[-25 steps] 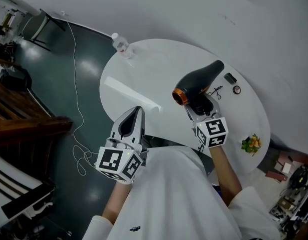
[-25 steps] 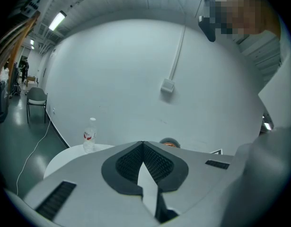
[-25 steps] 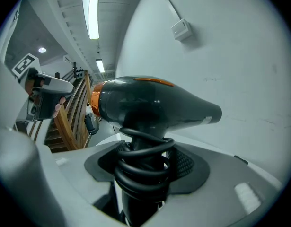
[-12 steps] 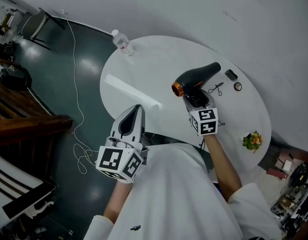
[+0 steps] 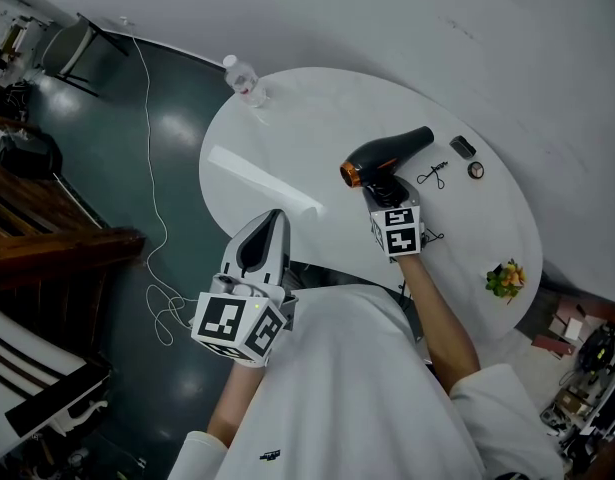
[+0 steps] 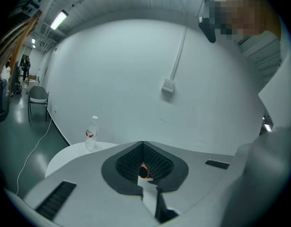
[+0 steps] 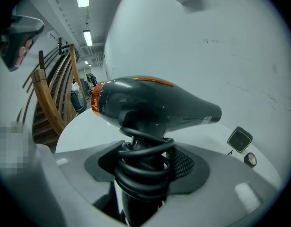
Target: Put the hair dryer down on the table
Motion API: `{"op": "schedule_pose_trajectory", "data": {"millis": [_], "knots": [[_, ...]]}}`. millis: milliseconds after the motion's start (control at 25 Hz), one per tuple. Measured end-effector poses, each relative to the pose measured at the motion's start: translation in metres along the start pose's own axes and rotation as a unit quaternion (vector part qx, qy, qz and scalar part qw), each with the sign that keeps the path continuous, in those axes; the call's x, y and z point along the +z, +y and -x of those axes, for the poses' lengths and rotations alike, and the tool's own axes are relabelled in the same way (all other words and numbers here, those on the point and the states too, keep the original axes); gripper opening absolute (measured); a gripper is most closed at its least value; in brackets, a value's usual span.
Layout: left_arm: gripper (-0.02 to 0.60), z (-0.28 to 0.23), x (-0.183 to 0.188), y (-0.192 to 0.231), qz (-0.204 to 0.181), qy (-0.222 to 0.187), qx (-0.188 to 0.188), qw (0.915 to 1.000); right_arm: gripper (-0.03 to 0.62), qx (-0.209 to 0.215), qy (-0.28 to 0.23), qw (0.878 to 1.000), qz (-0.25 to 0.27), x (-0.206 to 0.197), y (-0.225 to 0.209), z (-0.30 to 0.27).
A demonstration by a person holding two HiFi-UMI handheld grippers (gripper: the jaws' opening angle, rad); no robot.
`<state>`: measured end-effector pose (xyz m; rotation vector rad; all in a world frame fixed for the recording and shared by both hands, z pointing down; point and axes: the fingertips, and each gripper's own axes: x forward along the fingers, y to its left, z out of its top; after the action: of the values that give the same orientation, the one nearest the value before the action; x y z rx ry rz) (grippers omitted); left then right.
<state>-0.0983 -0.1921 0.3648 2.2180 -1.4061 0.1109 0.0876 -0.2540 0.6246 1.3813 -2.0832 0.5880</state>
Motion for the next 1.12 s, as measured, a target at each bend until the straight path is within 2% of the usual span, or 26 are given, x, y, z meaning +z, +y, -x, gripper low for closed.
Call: {"op": "schedule_pose_trajectory", "data": {"millis": [720,1120], "knots": [[0.009,-0.001,-0.001,0.007,0.006,0.008,0.005,0.9999,0.285,0.003,0.068,0.998,0.005,-0.031,-0.002,-0.042],[0.009,-0.007,-0.003,0.007,0.007,0.016,0.004,0.9998,0.285,0.013,0.083,0.996,0.004,-0.039,0.001,-0.061]]}}
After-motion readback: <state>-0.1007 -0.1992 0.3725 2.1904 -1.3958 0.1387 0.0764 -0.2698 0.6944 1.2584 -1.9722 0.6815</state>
